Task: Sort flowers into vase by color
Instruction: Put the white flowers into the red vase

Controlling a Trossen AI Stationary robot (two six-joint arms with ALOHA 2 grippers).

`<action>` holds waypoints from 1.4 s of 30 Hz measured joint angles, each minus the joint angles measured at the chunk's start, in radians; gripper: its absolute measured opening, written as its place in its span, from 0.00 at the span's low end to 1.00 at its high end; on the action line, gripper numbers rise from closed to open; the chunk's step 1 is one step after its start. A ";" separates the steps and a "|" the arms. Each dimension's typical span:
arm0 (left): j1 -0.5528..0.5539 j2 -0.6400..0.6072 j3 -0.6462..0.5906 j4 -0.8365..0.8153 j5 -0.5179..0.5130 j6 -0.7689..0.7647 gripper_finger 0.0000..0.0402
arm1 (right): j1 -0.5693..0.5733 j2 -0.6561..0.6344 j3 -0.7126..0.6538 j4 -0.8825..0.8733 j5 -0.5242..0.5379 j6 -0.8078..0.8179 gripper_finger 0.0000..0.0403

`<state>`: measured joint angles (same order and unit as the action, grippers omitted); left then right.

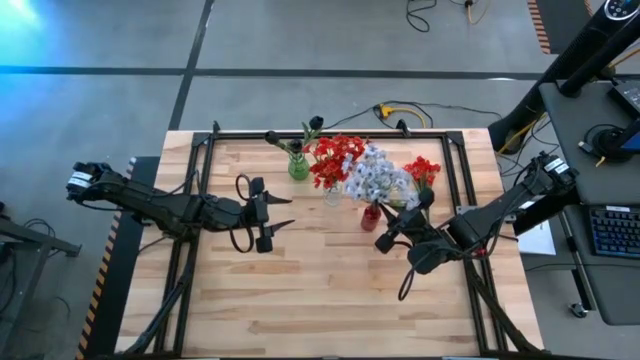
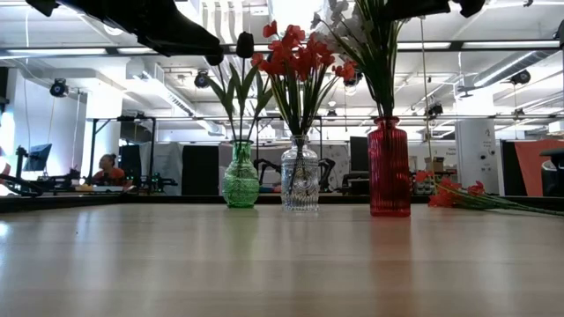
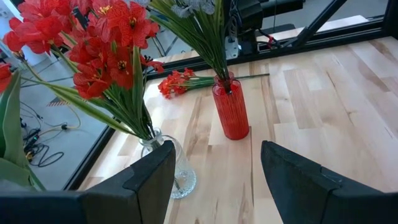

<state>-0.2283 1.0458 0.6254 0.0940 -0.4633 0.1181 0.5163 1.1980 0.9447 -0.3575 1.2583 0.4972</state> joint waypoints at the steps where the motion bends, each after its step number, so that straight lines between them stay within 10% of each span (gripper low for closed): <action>1: 0.000 0.000 0.000 0.000 0.000 0.000 0.55 | 0.000 0.000 0.000 -0.003 -0.005 0.006 0.11; 42: 0.000 0.000 0.000 -0.002 0.000 0.000 0.55 | 0.000 0.000 0.000 -0.064 -0.060 0.135 0.05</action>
<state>-0.2283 1.0458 0.6250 0.0925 -0.4637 0.1177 0.5163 1.1980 0.9447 -0.4212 1.1985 0.6318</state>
